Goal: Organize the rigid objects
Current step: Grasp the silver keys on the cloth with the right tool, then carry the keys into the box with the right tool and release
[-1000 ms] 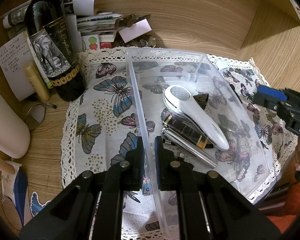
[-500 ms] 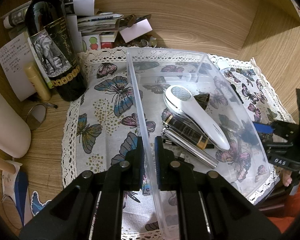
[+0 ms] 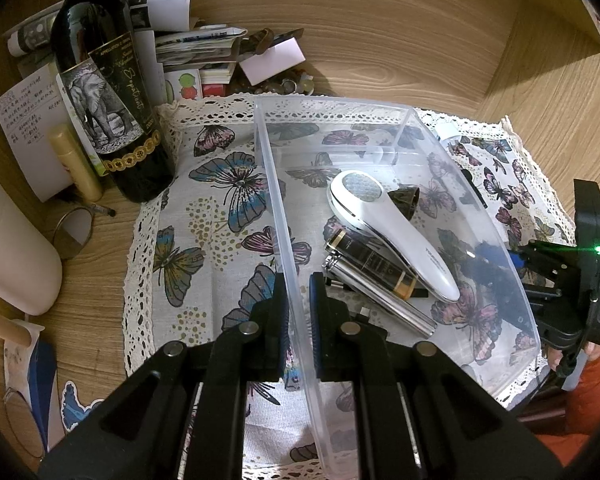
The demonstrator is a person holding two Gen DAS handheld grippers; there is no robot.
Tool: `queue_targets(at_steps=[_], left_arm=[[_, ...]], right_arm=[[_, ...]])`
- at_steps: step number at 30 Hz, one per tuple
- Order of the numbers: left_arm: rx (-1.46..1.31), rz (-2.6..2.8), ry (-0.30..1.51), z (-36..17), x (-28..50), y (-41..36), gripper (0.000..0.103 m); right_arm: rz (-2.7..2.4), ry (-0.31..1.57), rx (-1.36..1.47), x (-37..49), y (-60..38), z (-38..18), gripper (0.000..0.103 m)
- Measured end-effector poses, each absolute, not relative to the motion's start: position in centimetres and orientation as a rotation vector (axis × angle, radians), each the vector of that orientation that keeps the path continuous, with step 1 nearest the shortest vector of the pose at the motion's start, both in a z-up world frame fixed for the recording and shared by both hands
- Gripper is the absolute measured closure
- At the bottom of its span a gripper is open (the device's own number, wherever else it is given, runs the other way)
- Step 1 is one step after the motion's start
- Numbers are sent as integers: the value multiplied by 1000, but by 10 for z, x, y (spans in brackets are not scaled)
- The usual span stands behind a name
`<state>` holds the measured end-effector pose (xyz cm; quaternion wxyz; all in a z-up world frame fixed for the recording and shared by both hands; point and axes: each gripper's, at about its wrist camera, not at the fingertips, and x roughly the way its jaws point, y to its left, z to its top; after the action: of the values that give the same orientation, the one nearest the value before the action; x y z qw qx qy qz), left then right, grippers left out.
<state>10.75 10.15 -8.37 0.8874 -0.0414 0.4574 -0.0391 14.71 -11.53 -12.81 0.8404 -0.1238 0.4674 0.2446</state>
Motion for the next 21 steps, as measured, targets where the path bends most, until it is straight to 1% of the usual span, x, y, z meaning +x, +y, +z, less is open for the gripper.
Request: queue_targets(at_steps=[7,14,21], left_arm=[[-87,-81,951,-84,107,102,94],[-86,-80,951,-84,108,101,94],[-87,-80,950,-84,108,101,94]], right_arm=[[479,959,-244,146,-126,-116,77],[458,864,-233,145,-135,-80,77],[494,754,-240,141,-121,-42,77]])
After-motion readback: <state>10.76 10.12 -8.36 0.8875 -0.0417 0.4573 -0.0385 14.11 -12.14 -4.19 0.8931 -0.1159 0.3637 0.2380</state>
